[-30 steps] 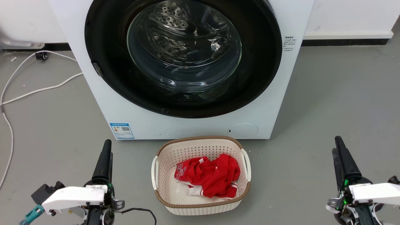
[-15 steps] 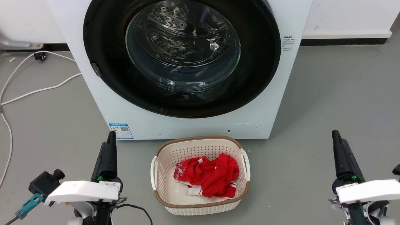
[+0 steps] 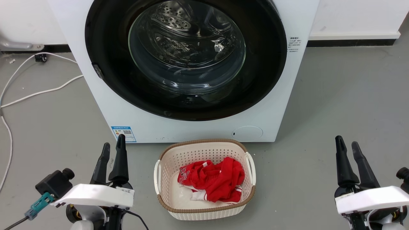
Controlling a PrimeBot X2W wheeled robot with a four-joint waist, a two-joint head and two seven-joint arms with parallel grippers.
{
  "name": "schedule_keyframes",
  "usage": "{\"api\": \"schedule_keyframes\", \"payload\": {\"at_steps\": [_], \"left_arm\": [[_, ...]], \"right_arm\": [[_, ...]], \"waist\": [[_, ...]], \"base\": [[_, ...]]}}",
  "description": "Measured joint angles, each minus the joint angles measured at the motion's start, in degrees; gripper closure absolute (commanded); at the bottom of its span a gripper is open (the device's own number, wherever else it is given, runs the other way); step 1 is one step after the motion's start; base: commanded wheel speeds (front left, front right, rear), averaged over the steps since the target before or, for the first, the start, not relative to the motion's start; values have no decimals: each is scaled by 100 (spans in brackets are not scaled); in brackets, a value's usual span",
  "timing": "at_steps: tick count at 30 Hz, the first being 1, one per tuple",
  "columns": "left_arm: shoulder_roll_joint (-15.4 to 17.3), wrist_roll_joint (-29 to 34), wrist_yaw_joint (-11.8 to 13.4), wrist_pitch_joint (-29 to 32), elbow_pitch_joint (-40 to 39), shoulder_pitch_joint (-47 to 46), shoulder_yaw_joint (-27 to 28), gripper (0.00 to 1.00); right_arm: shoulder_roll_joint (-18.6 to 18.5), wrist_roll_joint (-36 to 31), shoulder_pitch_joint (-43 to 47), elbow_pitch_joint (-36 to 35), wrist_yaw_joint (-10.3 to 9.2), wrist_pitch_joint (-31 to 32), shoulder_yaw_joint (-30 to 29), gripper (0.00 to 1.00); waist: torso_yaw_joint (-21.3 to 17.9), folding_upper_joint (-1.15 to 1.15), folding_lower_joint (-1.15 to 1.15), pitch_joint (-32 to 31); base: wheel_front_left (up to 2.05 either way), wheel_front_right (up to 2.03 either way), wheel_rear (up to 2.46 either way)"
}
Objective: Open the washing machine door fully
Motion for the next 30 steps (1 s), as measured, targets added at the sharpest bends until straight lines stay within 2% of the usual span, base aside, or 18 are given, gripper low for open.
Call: {"api": "schedule_keyframes", "payload": {"at_steps": [15,30], "left_arm": [[10,1359,103,-248,-44,2,-236,0],[107,2376,365,-455,-43,2,-449,0]], "right_arm": [[0,-1230,84,-133,0,-118,33,0],[0,-2175,133,-209,1,-191,58,0]], "waist": [[-7,0,0,0],[3,0,0,-13]], "base": [[0,0,0],[0,0,0]]}}
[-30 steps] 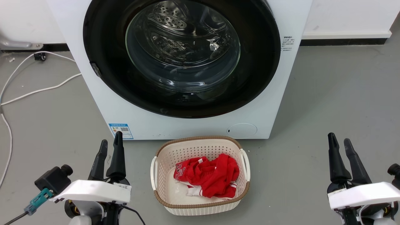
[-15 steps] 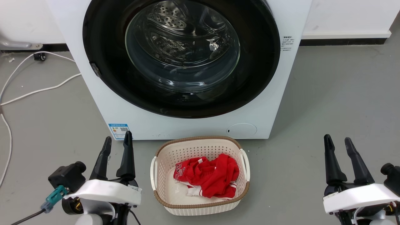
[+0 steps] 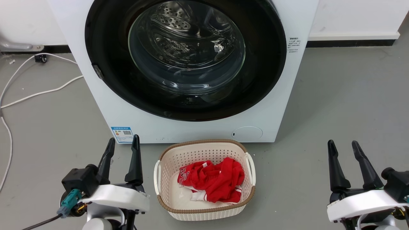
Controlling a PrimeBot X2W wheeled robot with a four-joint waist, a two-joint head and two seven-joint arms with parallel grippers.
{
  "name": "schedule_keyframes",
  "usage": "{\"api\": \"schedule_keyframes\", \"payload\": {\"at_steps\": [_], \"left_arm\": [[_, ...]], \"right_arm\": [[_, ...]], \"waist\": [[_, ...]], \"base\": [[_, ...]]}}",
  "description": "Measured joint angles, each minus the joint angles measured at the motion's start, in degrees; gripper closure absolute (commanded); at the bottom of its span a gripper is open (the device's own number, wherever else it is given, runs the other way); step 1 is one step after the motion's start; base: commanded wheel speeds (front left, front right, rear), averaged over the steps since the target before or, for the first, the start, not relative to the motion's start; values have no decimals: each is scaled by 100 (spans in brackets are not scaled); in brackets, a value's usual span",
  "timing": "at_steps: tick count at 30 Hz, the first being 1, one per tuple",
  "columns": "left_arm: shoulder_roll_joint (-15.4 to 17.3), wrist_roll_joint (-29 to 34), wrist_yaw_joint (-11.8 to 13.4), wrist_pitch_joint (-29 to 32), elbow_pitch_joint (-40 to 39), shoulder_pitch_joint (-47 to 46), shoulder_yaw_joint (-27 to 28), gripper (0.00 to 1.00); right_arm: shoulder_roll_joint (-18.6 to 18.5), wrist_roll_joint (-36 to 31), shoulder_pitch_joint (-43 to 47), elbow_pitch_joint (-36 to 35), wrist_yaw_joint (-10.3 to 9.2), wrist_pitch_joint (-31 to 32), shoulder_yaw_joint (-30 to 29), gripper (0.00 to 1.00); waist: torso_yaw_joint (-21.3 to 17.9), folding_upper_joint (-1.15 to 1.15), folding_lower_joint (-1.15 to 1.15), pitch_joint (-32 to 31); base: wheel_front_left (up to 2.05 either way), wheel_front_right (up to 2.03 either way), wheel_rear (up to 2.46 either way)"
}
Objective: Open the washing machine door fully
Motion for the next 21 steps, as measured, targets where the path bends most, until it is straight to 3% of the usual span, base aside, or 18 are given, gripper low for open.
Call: {"api": "schedule_keyframes", "payload": {"at_steps": [21], "left_arm": [[124,1043,300,-257,-54,-1,-249,0]], "right_arm": [[0,-873,70,-68,0,-101,85,0]], "waist": [[-13,0,0,-14]], "base": [[0,0,0]]}}
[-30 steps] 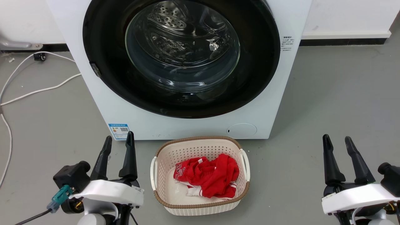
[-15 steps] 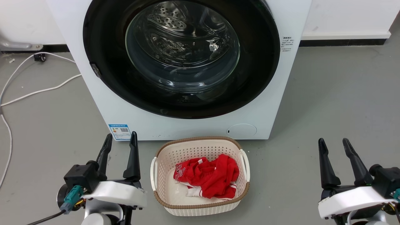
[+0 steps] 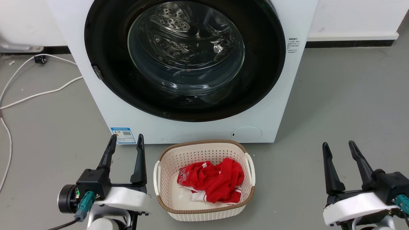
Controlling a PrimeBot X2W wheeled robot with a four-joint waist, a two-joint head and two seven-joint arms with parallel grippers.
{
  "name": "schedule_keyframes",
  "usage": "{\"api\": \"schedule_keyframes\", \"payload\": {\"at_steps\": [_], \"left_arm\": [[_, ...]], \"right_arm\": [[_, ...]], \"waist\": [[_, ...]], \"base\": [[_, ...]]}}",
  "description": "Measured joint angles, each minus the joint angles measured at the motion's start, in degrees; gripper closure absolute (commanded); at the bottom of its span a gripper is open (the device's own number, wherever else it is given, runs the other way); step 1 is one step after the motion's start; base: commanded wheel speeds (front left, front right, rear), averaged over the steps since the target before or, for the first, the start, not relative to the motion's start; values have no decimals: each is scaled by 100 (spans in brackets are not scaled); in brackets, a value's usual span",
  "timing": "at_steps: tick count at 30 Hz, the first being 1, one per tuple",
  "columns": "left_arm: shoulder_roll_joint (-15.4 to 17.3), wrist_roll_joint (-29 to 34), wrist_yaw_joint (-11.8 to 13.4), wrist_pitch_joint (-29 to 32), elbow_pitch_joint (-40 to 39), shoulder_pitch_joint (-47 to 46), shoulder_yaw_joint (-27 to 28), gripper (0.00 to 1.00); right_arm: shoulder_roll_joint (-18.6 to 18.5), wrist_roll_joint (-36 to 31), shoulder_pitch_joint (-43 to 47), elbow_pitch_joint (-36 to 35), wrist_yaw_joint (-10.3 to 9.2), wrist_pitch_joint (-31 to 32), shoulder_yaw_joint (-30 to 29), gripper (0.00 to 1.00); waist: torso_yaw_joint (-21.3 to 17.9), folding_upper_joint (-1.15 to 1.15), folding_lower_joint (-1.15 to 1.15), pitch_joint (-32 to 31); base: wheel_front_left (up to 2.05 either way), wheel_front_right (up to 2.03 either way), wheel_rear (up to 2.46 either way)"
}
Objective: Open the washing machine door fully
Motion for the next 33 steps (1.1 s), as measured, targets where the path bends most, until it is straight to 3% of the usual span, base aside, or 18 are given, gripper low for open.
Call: {"api": "schedule_keyframes", "payload": {"at_steps": [24,33], "left_arm": [[-10,848,277,-253,-116,159,-30,0],[-51,788,287,-268,-119,176,41,0]], "right_arm": [[0,-533,25,80,0,-141,14,0],[0,-476,24,160,1,-151,20,0]], "waist": [[-12,0,0,9],[-19,0,0,16]], "base": [[0,0,0],[0,0,0]]}}
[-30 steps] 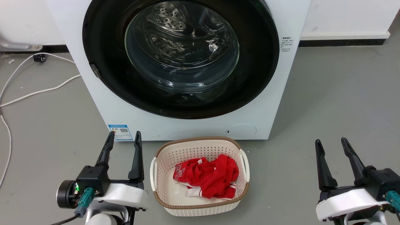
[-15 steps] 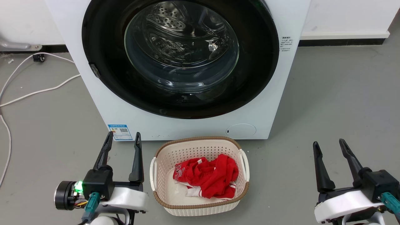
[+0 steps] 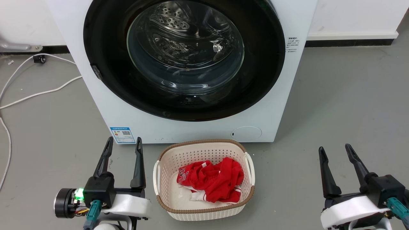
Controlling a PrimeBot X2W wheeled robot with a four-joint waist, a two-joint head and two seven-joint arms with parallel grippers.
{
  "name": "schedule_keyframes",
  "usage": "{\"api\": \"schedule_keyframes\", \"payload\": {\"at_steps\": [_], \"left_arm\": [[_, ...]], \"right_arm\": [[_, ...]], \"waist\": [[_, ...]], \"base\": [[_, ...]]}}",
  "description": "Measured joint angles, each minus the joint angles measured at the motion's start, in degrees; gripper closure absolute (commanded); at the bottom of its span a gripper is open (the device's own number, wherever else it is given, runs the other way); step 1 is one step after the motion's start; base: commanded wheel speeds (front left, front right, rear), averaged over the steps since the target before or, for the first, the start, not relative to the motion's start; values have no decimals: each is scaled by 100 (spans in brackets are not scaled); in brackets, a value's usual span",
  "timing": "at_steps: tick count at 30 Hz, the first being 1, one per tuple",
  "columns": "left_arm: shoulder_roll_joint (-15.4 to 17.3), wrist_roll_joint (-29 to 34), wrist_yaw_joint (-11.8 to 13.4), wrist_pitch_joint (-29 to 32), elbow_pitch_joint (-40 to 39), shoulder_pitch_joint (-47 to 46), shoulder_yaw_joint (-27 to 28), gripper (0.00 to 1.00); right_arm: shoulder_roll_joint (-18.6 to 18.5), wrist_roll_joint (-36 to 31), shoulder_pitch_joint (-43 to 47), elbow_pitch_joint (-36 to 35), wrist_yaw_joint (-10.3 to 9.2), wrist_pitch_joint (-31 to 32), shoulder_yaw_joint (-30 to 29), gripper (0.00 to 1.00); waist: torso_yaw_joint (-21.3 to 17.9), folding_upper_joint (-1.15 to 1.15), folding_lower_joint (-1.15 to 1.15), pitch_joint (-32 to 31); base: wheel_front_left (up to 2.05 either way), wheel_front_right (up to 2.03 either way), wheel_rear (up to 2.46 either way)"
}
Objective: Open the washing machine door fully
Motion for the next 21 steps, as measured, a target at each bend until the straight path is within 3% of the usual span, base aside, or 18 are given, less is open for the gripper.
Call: {"api": "schedule_keyframes", "payload": {"at_steps": [9,10,11,12,17,20,21], "left_arm": [[-43,-25,-33,0,16,29,45,0],[-48,-25,-34,0,16,35,52,0],[-54,-25,-35,0,20,43,54,0],[-59,-25,-37,0,25,52,58,0],[-78,-25,-51,0,46,58,82,0],[-82,-24,-51,0,55,58,104,0],[-86,-23,-51,0,56,58,109,0]], "right_arm": [[0,99,-3,43,0,-9,-3,0],[0,113,-3,45,0,-9,-1,75],[0,113,-3,45,0,-10,-3,75],[0,137,-3,45,0,-19,2,100],[1,314,-9,47,0,-22,48,100],[1,750,-34,49,0,-57,12,100],[1,1185,-55,78,-1,-69,9,100]], "waist": [[0,0,0,2],[1,0,0,4],[3,0,0,4],[4,0,0,4],[10,0,0,10],[8,0,0,15],[7,0,0,15]], "base": [[0,0,0],[0,0,0],[0,0,0],[0,0,0],[0,0,0],[0,0,0],[0,0,0]]}}
